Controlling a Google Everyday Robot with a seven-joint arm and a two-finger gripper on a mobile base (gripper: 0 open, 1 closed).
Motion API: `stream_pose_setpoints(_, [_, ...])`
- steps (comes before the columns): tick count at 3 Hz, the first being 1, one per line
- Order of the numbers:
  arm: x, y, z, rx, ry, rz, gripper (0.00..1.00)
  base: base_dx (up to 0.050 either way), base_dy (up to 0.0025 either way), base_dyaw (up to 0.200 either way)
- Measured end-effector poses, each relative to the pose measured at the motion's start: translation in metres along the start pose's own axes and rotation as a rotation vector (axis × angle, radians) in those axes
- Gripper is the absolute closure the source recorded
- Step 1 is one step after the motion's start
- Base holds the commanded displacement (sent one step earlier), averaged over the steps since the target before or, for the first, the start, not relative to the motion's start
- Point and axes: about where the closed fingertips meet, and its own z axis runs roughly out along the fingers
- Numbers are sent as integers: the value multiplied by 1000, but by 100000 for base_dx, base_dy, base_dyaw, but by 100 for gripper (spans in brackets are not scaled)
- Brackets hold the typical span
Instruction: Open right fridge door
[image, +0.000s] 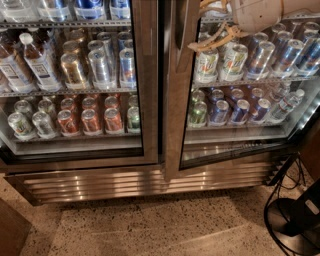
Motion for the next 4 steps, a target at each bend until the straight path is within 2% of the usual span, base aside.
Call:
stream_pose_setpoints(1, [-21, 5, 0, 7, -31, 3, 100, 0, 0, 0])
stream_pose_setpoints(3, [-24, 8, -9, 7, -30, 4, 100, 0, 0, 0])
stream_pose_setpoints(4, [-32, 18, -18, 5, -23, 16, 100, 0, 0, 0])
